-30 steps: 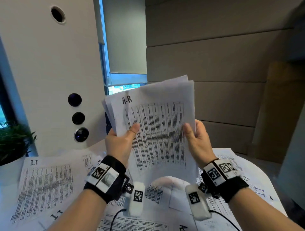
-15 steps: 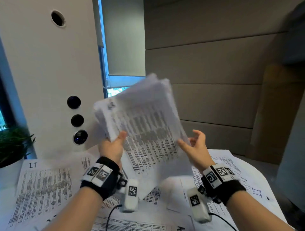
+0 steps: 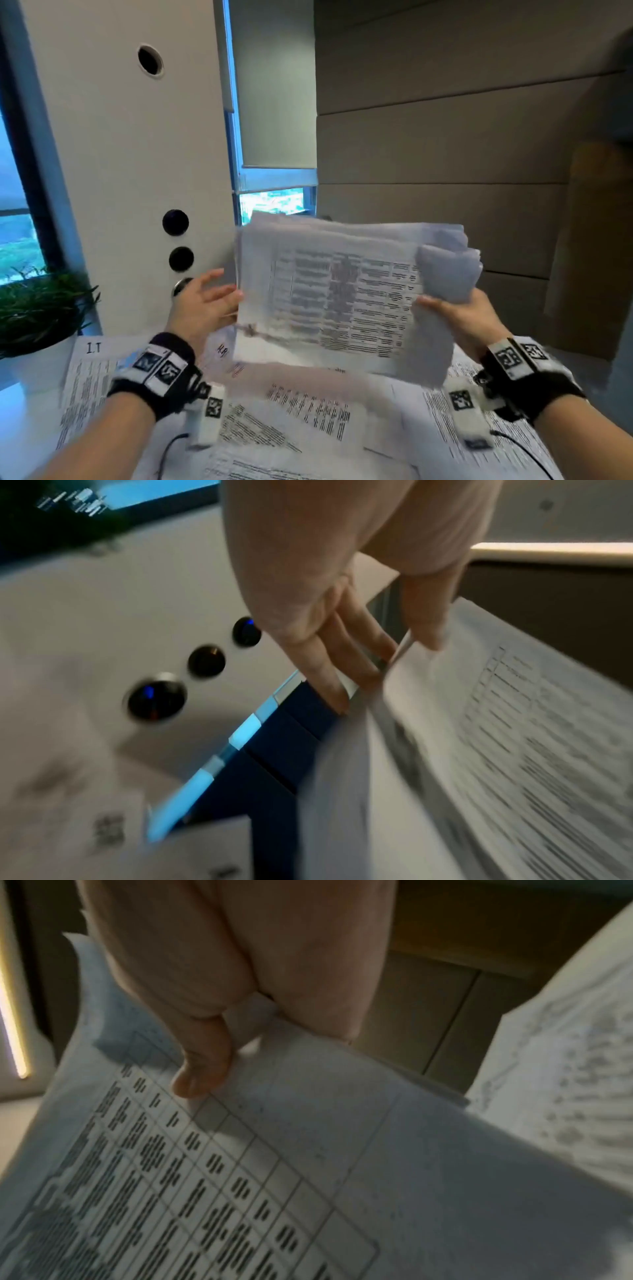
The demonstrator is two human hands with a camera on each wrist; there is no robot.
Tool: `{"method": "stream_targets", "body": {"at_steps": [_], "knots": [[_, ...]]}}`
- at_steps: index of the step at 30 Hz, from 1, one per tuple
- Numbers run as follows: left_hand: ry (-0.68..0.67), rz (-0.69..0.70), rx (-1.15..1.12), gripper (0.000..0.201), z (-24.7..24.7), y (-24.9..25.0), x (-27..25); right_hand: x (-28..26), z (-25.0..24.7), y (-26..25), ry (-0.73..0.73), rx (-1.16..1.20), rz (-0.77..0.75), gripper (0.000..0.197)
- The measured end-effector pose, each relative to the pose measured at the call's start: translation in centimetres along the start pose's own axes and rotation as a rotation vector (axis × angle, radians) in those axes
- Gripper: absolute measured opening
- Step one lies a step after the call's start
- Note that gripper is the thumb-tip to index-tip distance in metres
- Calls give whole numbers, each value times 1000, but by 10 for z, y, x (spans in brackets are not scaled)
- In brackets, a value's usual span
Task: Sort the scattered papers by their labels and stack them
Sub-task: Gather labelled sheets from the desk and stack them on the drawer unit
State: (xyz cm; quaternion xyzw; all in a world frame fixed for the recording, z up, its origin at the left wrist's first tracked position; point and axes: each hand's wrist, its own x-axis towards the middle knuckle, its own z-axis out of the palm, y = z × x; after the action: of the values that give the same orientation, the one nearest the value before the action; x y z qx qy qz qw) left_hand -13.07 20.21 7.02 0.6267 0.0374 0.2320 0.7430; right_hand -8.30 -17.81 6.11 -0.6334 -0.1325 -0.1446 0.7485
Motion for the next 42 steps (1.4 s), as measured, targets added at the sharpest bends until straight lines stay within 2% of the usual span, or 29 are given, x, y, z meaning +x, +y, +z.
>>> {"method": "stream_targets", "body": {"at_steps": [2, 3, 5, 7, 9, 12, 14, 16, 18, 20, 23, 27, 31, 33, 35, 38, 40, 41, 42], "knots": [[-94, 27, 211, 63, 4, 3, -4, 3, 1, 2, -54, -44, -11, 92], [-112, 45, 246, 68, 8, -1, -10, 0, 5, 3, -84, -68, -1, 92], [-57, 70, 200, 70, 14, -15, -20, -9, 10, 7, -136, -109, 19, 99], [11, 141, 241, 60, 20, -24, -31, -18, 12, 9, -172, -189, 27, 109], [19, 240, 312, 64, 23, -29, -35, -19, 15, 5, -161, -440, -38, 104], [-42, 401, 433, 77, 29, -29, -28, -11, 21, -8, -156, -741, -225, 99], [-91, 518, 622, 76, 33, -26, -21, -3, 28, -12, -237, -989, -308, 90], [-117, 611, 791, 66, 36, -23, -17, 2, 30, -10, -297, -1214, -356, 71], [-135, 673, 877, 48, 34, -23, -14, 3, 26, -4, -276, -1274, -470, 48], [-139, 650, 872, 32, 27, -24, -13, 2, 20, 2, -211, -1205, -573, 37], [-137, 666, 824, 27, 20, -27, -11, 2, 17, 6, -153, -1123, -627, 40], [-127, 643, 753, 32, 18, -32, -10, 5, 18, 4, -118, -1163, -612, 13], [-104, 464, 592, 32, 15, -34, -11, 5, 17, -12, -93, -1212, -467, 19], [-96, 408, 533, 31, 14, -36, -10, 3, 25, -19, -168, -1400, -436, 30], [-76, 378, 502, 33, 13, -38, -8, 1, 38, -22, -320, -1602, -374, 58], [-49, 359, 446, 43, 14, -37, -8, 5, 62, -18, -480, -1713, -376, 78], [-28, 349, 385, 48, 16, -35, -11, 7, 84, -14, -557, -1688, -366, 79], [-12, 348, 355, 45, 18, -34, -12, 6, 94, -14, -583, -1650, -346, 70], [11, 342, 326, 40, 20, -32, -14, 4, 104, -14, -596, -1616, -338, 53]]}}
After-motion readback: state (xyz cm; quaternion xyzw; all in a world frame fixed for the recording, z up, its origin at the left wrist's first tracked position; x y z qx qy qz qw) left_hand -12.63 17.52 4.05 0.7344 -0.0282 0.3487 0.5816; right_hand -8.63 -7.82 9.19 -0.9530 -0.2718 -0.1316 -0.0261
